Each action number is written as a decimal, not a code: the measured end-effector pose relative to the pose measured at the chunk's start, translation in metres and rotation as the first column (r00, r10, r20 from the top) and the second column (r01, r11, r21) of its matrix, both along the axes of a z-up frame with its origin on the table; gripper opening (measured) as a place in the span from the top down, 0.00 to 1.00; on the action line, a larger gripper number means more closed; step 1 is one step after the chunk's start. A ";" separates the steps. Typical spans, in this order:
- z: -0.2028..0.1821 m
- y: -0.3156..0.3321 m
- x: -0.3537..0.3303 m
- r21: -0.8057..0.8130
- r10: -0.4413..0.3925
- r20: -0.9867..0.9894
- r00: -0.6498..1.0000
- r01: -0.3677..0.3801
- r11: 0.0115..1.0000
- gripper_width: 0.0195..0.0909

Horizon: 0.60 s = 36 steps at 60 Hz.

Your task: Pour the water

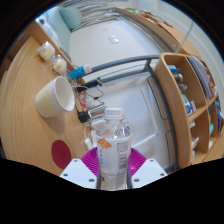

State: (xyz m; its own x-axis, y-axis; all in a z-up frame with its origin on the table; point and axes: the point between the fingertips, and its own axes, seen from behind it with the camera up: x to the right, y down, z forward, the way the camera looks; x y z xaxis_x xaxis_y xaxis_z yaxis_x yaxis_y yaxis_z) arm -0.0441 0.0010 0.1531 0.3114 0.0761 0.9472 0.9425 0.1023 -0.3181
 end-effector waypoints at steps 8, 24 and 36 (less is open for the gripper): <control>0.000 0.016 -0.039 0.045 0.037 0.274 0.961 -0.051 0.998 0.79; 0.010 0.032 -0.078 0.126 0.016 0.711 0.703 -0.150 0.981 0.79; 0.016 0.032 -0.094 0.152 -0.022 0.851 0.524 -0.206 0.967 0.79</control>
